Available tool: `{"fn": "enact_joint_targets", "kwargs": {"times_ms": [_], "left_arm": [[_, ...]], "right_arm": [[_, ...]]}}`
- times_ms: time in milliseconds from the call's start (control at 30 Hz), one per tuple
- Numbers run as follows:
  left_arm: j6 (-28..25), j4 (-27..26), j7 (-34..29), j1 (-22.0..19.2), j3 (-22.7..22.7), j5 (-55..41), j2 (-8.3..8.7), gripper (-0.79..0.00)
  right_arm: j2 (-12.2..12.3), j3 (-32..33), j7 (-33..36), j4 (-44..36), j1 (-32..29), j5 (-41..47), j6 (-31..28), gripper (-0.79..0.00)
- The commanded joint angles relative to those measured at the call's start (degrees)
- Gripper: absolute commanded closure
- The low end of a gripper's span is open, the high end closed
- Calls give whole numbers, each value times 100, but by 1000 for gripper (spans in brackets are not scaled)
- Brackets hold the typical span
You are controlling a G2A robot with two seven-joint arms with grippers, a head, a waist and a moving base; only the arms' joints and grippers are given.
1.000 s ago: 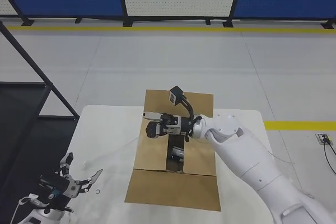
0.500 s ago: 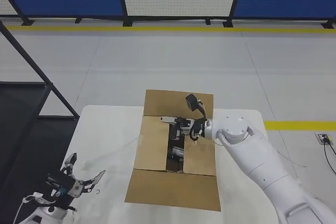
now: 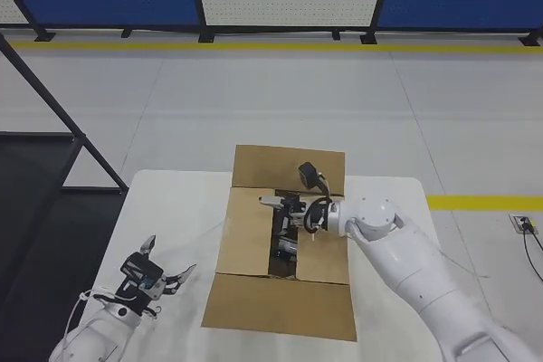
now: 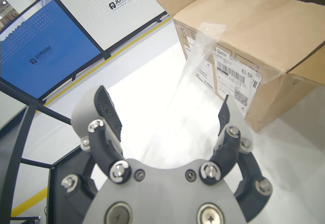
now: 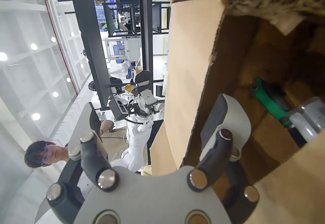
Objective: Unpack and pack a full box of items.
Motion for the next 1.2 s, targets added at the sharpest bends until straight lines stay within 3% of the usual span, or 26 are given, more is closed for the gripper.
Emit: {"fn": "enact_joint_targets", "kwargs": {"times_ms": [0, 300, 533, 800, 1033, 1167], "left_arm": [[7, 89, 14, -21, -34, -75, 2, -785], [42, 154, 137, 131, -281, -465, 12, -785], [166, 185, 282, 318, -485, -688, 17, -785], [315, 351, 675, 762, -1048, -1226, 26, -785], [241, 575, 953, 1088, -1578, -1811, 32, -785], [174, 680, 987, 1152, -1754, -1961, 38, -785]], "right_arm": [[-64, -24, 74, 50, 11, 130, -99, -785], [-290, 8, 272, 168, 153, 594, -622, -785], [-501, -144, 189, -57, 313, 653, -611, -785], [-972, -858, -665, -68, 644, -92, -473, -785], [-1461, -1391, -1455, 442, 877, -678, -546, -785], [-1677, -1469, -1539, 773, 957, -683, -711, -785]]}}
